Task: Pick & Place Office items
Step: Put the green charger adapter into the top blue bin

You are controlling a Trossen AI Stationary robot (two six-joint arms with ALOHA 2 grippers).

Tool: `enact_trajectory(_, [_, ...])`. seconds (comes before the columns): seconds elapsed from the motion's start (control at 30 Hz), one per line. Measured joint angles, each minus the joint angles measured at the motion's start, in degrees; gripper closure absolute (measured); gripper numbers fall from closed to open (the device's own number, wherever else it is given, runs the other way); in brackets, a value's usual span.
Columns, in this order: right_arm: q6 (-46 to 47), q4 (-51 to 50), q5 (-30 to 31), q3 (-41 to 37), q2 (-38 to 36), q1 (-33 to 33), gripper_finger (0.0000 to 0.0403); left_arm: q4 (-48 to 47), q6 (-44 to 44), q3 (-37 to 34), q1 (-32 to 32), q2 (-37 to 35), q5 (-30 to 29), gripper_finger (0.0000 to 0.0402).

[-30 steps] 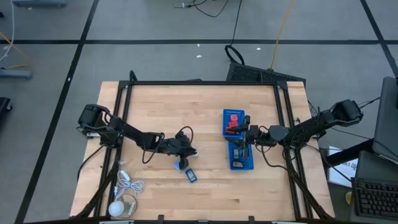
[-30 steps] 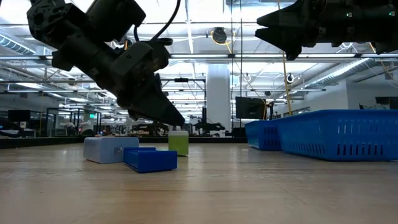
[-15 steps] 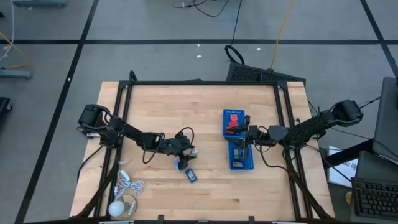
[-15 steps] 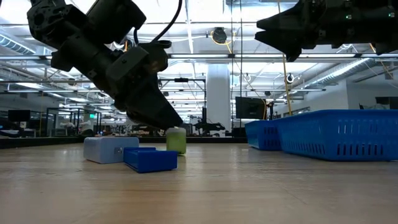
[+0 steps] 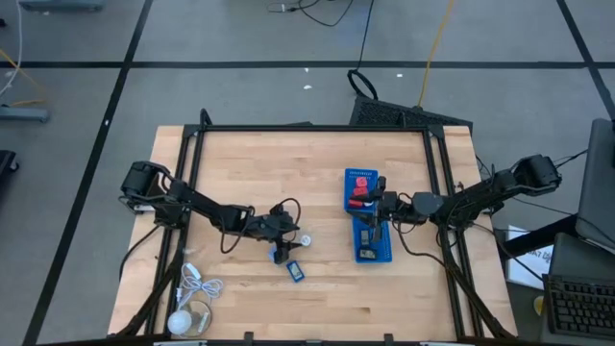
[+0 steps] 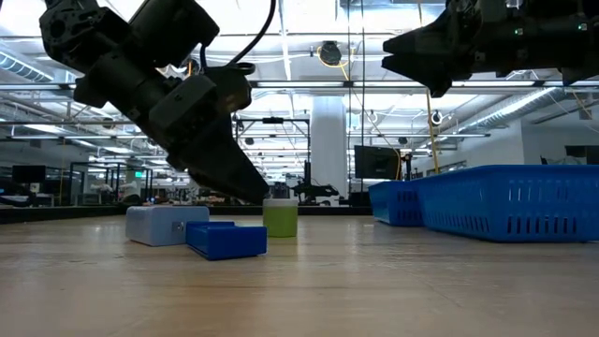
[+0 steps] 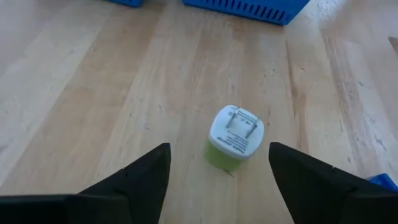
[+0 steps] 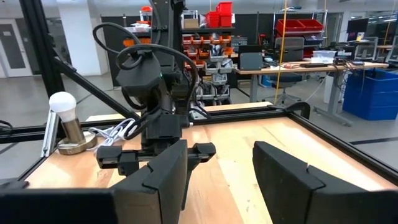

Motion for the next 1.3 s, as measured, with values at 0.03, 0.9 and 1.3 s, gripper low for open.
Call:
enact_trajectory(0.03, [0.01, -0.01, 0.00, 0.00, 0.00, 0.00, 0.0232, -0.01, -0.55, 0.00, -0.01, 0.00, 0.00, 0.0134])
enact_trajectory(0.9, [-0.03, 0.71, -0.07, 0.00, 0.00, 0.02, 0.0232, 9.90, 8.72, -0.01, -1.25, 5.78, -1.05, 0.0137])
enact_trajectory(1.3, [-0.03, 0.63, -0.07, 0.00, 0.00, 0.02, 0.0232, 10.88, 9.98, 0.04, -1.08, 5.97, 0.10, 0.0175])
